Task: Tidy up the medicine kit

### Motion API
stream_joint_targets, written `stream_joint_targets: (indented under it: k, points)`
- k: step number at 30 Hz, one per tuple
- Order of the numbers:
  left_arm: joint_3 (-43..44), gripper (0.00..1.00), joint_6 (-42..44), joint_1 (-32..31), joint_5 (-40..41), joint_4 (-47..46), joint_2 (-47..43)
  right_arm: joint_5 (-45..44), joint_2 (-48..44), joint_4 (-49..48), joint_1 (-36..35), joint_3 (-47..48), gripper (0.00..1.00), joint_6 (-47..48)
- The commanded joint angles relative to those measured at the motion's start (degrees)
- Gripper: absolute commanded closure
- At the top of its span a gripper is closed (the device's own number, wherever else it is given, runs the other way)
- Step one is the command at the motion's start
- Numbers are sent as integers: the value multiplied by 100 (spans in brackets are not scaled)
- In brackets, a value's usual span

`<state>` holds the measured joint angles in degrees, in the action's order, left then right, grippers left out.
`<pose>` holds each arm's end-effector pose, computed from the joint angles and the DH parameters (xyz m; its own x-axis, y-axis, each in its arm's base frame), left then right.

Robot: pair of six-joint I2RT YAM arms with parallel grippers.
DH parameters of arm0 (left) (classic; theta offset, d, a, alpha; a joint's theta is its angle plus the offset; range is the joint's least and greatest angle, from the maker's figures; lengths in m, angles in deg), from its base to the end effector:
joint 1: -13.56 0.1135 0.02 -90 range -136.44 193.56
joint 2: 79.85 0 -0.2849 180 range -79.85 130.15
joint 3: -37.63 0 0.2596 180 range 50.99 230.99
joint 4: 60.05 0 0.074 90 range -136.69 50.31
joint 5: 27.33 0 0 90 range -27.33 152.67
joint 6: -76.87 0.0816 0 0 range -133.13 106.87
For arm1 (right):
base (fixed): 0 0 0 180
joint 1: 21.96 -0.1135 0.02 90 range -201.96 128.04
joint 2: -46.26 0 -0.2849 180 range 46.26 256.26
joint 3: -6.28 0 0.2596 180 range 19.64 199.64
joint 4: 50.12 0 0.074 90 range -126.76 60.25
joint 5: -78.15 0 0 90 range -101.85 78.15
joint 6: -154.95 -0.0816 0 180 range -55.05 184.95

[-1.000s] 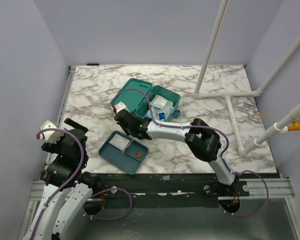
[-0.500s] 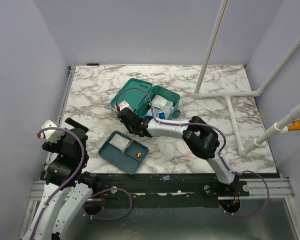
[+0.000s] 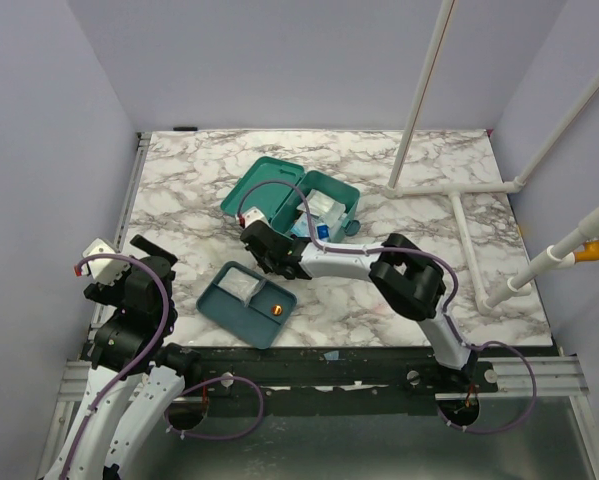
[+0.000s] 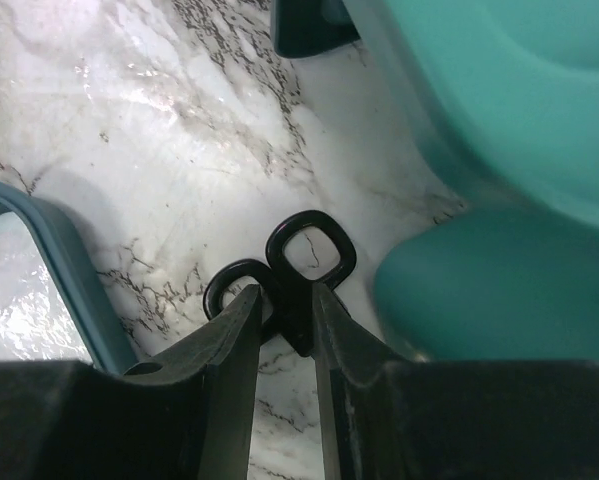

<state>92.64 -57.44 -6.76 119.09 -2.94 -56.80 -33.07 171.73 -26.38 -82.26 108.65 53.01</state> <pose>0.1042 0.0339 0.3118 0.0747 -0.4396 -0.8951 -0.6470 0.6616 -0.3790 0.2866 0.4429 0.1342 -0.4957 -0.4799 -0.7239 -0.5974 0.7934 -0.1168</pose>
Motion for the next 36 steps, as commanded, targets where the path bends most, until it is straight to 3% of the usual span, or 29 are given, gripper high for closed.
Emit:
stream_joint_targets:
  k: [1,17,24,32,36]
  points:
    - [-60,1,75,1,-105,-100,27,371,-79,446,0,-477,71,-239]
    - [-59,1,90,2,-120,-86,39,244,-977,215,0,-1851,71,-679]
    - [-147,1,466,1,-533,-390,42,71,-1550,167,0,-2689,71,-966]
    - [-330,2,1382,1,-1689,-1012,9,172,-2561,288,-1,-3752,71,-1559]
    - [-357,2,1932,1,-2770,-1294,-35,458,-3002,391,0,-4186,71,-1867]
